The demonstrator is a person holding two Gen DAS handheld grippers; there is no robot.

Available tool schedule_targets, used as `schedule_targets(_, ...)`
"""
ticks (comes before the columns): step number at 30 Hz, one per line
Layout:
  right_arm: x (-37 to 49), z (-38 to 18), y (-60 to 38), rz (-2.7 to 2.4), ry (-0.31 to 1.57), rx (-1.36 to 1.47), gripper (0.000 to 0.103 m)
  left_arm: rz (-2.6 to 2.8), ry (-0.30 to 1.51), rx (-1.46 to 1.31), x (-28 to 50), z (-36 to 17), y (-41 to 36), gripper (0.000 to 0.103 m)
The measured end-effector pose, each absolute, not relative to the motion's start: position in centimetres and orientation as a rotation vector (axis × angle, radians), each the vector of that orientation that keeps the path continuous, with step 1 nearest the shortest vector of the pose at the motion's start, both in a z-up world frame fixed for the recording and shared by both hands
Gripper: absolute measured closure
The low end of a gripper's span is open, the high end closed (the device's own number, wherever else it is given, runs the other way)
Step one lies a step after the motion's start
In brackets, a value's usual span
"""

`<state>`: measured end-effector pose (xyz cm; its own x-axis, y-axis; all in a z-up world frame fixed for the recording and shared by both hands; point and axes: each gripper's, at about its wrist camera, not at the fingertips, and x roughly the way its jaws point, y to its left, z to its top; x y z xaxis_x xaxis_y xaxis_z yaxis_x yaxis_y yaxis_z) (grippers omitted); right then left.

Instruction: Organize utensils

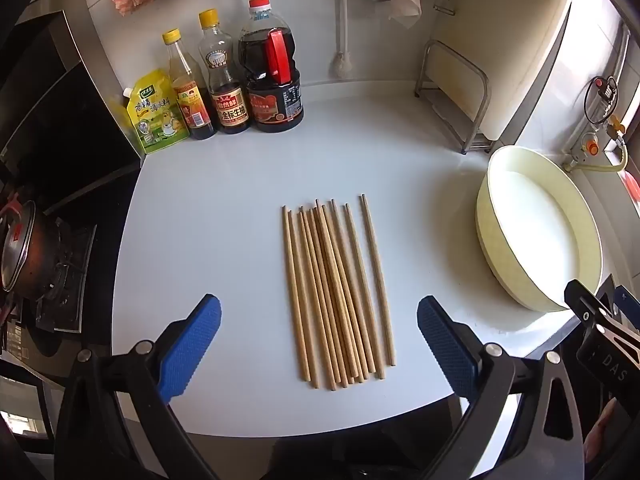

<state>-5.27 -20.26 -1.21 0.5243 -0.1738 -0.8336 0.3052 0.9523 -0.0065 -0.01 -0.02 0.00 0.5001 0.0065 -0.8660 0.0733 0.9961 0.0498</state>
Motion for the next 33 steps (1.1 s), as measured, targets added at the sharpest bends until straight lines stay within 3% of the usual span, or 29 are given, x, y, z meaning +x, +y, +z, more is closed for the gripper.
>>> schedule_targets(33, -5.28, -0.81, -20.34, -0.300, 0.968, 0.145, 0.009, -0.045, 1.046, 0.080, -0.34, 0.21, -0.05, 0.006)
